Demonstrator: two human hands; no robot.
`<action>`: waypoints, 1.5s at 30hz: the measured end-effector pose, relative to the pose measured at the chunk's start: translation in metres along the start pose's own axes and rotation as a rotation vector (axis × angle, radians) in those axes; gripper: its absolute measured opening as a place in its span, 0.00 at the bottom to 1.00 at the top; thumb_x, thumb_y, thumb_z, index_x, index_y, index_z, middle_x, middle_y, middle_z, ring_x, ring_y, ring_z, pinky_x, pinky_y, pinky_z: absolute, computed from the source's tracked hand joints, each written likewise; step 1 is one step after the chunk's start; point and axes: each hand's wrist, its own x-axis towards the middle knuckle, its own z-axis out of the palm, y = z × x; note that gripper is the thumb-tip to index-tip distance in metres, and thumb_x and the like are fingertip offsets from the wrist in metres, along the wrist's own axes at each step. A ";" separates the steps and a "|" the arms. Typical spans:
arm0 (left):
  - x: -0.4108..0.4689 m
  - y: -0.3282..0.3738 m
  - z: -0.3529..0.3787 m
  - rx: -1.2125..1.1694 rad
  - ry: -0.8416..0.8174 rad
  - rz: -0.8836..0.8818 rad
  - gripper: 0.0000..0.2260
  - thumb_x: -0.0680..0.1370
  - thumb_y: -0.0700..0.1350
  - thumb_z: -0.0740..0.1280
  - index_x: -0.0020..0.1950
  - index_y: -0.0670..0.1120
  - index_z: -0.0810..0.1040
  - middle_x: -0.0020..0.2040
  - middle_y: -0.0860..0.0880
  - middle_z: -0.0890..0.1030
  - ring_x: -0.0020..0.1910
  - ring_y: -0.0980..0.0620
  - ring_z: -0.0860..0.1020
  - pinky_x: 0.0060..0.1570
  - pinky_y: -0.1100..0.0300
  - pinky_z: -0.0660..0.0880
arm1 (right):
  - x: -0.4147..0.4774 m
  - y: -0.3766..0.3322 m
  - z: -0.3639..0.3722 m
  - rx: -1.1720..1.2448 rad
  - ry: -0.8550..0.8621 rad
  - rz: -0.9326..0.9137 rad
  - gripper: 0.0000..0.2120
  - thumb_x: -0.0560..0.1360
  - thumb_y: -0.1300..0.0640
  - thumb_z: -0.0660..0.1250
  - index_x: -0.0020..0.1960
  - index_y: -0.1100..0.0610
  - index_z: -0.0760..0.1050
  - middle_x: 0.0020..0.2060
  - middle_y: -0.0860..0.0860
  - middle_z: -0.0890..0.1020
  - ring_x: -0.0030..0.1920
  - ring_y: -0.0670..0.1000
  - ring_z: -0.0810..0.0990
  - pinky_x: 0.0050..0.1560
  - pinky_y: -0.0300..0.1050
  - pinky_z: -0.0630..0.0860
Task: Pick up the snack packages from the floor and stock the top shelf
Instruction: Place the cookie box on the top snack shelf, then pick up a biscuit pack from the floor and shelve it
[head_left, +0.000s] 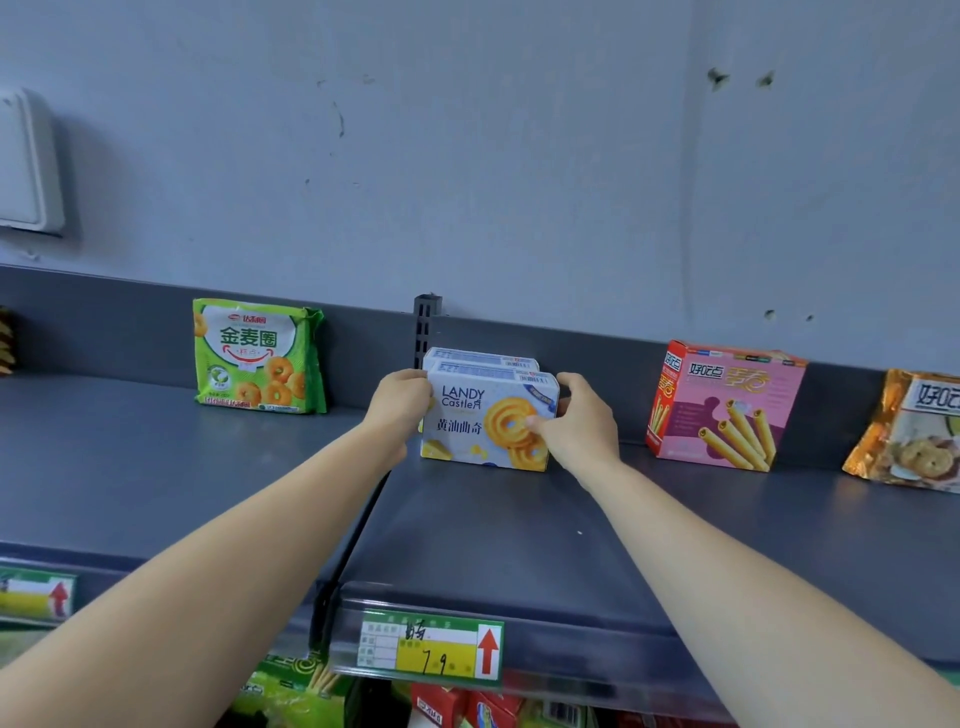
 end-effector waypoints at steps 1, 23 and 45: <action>-0.001 0.001 0.001 0.008 0.006 0.004 0.17 0.74 0.32 0.52 0.46 0.44 0.79 0.45 0.45 0.83 0.45 0.46 0.80 0.49 0.52 0.77 | 0.000 0.000 -0.001 -0.001 -0.003 -0.003 0.24 0.70 0.59 0.74 0.63 0.53 0.70 0.54 0.50 0.81 0.53 0.52 0.80 0.53 0.48 0.77; -0.087 0.025 0.059 0.718 -0.142 0.452 0.13 0.80 0.40 0.56 0.63 0.43 0.72 0.69 0.43 0.69 0.62 0.42 0.72 0.55 0.53 0.71 | -0.067 0.022 -0.087 -0.394 0.050 -0.005 0.17 0.76 0.51 0.67 0.64 0.51 0.74 0.61 0.48 0.78 0.62 0.53 0.75 0.56 0.46 0.73; -0.390 0.002 0.255 0.788 -0.943 1.166 0.15 0.78 0.46 0.62 0.63 0.45 0.75 0.61 0.43 0.78 0.59 0.41 0.76 0.55 0.49 0.75 | -0.409 0.098 -0.347 -0.987 0.297 0.668 0.14 0.75 0.58 0.64 0.60 0.53 0.77 0.58 0.53 0.78 0.60 0.58 0.75 0.54 0.49 0.74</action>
